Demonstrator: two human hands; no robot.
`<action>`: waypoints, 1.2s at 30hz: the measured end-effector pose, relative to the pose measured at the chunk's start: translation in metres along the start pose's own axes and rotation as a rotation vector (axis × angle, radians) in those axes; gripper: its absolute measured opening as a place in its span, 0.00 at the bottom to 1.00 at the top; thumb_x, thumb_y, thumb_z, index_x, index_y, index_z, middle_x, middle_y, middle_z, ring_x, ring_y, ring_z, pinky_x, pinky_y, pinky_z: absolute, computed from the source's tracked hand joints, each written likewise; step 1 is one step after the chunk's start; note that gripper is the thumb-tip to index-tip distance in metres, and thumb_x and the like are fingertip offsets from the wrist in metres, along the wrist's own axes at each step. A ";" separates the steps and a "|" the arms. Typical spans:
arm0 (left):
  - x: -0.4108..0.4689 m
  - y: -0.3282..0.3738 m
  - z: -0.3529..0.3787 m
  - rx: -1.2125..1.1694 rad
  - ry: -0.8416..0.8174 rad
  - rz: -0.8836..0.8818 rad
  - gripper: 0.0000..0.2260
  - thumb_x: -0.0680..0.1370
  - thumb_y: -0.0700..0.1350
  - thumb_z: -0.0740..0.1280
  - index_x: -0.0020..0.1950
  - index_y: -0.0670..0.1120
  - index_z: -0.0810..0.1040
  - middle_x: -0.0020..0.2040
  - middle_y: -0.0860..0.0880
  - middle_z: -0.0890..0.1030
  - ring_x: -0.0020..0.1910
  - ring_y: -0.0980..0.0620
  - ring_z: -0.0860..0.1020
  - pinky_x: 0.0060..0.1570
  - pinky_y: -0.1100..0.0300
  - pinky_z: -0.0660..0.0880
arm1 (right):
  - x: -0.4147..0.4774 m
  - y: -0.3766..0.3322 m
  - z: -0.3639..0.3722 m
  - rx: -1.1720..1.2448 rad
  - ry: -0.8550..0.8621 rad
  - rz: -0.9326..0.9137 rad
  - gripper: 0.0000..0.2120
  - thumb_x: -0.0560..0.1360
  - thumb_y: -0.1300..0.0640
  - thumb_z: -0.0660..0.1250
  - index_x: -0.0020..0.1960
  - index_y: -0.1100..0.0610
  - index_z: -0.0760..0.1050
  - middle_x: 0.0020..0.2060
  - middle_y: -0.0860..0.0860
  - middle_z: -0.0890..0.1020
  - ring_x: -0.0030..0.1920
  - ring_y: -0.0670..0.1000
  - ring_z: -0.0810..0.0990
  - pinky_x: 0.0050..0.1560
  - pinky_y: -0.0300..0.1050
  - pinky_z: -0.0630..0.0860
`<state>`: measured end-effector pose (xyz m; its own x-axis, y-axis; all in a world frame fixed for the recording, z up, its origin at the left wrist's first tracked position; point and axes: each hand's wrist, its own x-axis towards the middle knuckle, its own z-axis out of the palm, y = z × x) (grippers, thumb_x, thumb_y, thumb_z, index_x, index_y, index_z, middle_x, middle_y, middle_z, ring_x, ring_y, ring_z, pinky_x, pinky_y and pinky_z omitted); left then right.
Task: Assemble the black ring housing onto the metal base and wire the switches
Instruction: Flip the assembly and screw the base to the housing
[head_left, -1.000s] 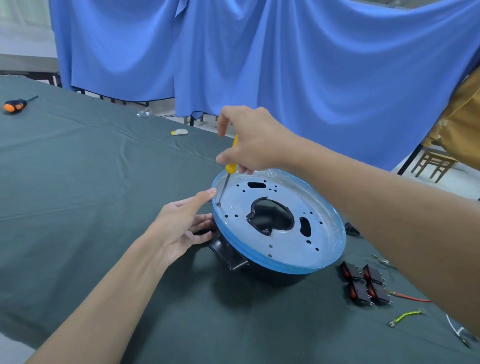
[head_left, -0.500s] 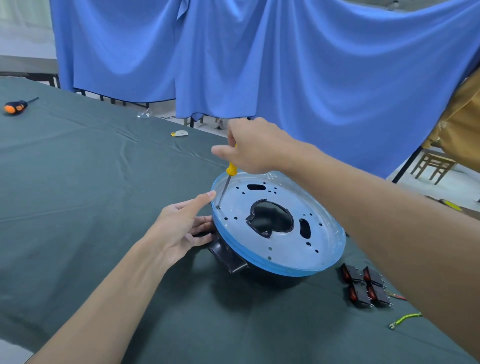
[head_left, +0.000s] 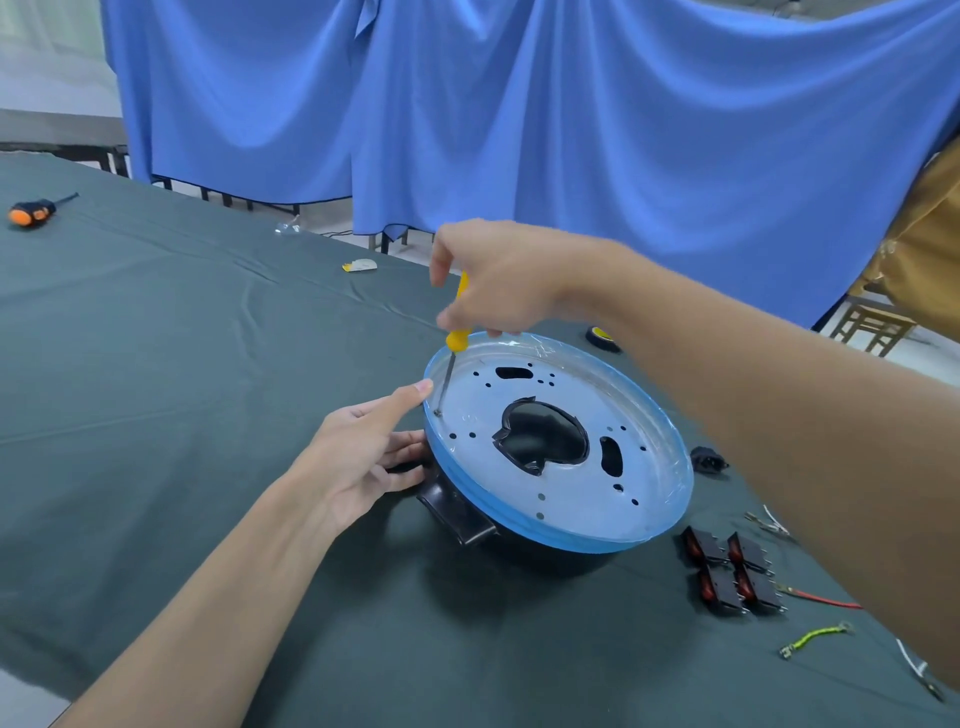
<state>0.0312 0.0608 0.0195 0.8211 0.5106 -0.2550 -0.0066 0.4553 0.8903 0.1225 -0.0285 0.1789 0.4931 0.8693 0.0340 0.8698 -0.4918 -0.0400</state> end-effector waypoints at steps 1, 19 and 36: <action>0.000 0.000 0.000 -0.001 -0.002 -0.002 0.09 0.71 0.51 0.76 0.45 0.47 0.83 0.42 0.38 0.85 0.34 0.47 0.79 0.32 0.58 0.79 | 0.000 0.000 0.005 -0.032 0.078 0.005 0.11 0.76 0.51 0.63 0.52 0.58 0.71 0.44 0.54 0.77 0.42 0.55 0.75 0.30 0.43 0.66; 0.001 -0.001 -0.001 0.014 0.008 -0.005 0.10 0.71 0.52 0.76 0.45 0.47 0.83 0.42 0.39 0.85 0.38 0.46 0.79 0.35 0.57 0.80 | -0.008 -0.004 0.008 -0.185 0.114 -0.009 0.14 0.80 0.46 0.59 0.53 0.57 0.64 0.45 0.52 0.71 0.48 0.58 0.72 0.40 0.48 0.67; 0.004 -0.002 -0.002 0.005 -0.002 -0.007 0.12 0.68 0.53 0.77 0.46 0.47 0.84 0.41 0.39 0.85 0.34 0.47 0.80 0.34 0.57 0.80 | -0.009 -0.001 -0.005 0.016 0.008 -0.098 0.12 0.74 0.55 0.67 0.56 0.53 0.69 0.45 0.52 0.76 0.43 0.52 0.78 0.32 0.43 0.67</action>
<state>0.0338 0.0636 0.0160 0.8221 0.5063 -0.2605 0.0016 0.4555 0.8903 0.1172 -0.0363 0.1837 0.4061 0.9127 0.0460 0.9134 -0.4038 -0.0517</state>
